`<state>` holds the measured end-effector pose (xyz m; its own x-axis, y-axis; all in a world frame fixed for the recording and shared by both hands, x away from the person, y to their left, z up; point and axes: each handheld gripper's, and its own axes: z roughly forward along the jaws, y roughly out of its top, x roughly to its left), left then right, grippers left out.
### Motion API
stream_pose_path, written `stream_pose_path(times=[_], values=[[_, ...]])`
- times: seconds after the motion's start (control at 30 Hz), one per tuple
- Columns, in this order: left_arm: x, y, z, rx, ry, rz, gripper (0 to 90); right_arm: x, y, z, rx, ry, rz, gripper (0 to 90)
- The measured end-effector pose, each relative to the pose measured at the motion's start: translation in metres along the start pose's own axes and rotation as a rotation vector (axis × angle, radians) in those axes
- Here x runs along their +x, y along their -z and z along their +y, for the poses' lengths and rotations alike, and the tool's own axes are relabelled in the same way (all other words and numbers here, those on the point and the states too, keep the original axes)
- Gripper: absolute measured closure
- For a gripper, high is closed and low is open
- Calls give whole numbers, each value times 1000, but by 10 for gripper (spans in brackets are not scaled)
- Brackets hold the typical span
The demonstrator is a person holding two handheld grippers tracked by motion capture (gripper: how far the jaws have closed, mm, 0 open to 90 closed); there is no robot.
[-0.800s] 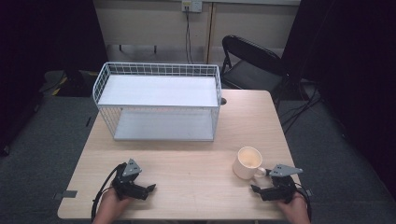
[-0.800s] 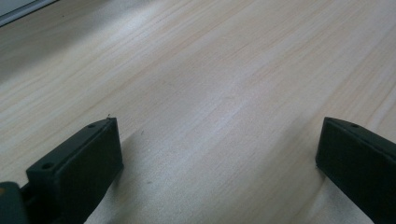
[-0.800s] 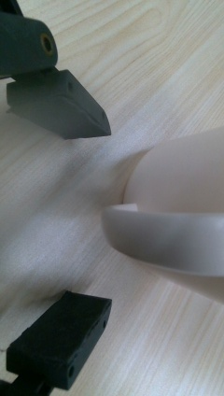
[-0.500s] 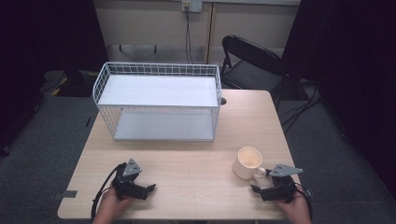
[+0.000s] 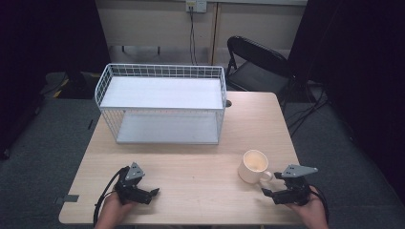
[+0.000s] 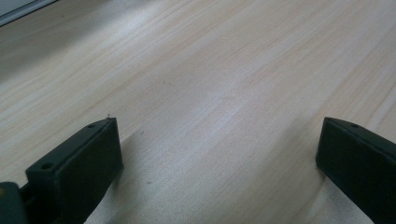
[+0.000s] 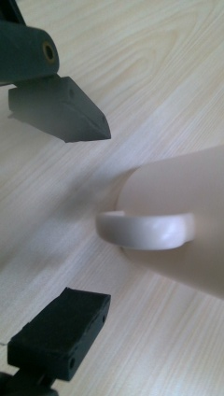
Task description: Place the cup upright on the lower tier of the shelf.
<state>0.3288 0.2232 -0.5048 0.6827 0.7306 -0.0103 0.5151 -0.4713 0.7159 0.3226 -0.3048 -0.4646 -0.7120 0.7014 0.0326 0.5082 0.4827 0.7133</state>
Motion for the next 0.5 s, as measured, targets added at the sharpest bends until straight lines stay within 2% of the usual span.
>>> stream_pose_path(times=[0.3, 0.37, 0.5], values=[[0, 0, 0, 0, 0, 0, 0, 1, 15, 23, -26, 18, -8, 168], [0, 0, 0, 0, 0, 0, 0, -1, 14, 27, -23, 12, -19, 200], [0, 0, 0, 0, 0, 1, 0, -2, 9, 26, -15, -8, -12, 255]])
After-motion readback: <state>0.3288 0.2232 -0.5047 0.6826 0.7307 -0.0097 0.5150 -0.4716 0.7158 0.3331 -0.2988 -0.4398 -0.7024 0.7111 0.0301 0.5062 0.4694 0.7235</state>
